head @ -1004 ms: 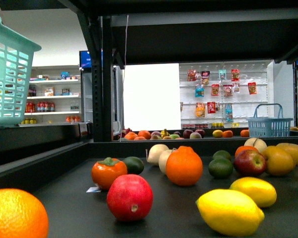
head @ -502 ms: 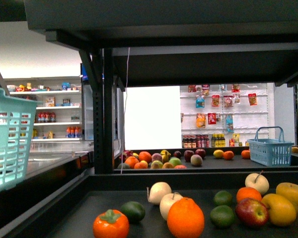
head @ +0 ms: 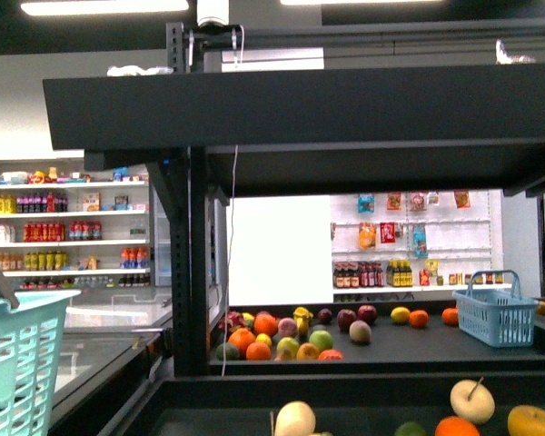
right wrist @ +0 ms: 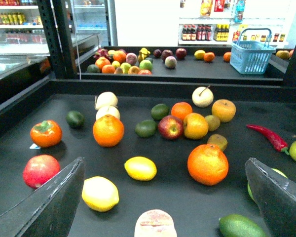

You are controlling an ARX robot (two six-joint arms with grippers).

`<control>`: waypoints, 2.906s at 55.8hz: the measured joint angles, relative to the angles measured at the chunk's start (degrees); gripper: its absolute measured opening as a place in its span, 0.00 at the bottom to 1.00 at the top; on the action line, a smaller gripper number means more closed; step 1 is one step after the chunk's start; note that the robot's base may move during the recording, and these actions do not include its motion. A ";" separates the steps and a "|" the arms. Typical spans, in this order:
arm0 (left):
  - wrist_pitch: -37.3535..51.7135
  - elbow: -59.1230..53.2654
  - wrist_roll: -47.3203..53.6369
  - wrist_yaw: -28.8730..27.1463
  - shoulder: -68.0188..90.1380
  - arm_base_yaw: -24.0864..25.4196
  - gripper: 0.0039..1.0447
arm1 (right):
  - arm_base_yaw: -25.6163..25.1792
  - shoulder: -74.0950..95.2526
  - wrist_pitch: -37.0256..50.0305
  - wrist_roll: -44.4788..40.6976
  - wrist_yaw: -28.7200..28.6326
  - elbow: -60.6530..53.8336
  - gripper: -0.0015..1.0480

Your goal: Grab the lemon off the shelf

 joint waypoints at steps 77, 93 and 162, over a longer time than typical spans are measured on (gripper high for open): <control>12.31 23.96 -32.00 28.85 43.17 20.50 0.92 | 0.00 0.00 0.02 0.00 -0.13 0.00 0.93; 21.92 37.92 -47.84 33.03 72.02 27.98 0.92 | 0.00 0.00 0.02 0.00 -0.13 0.00 0.93; 30.40 61.83 -68.35 19.41 101.57 21.75 0.27 | 0.00 0.00 0.02 0.00 -0.13 0.00 0.93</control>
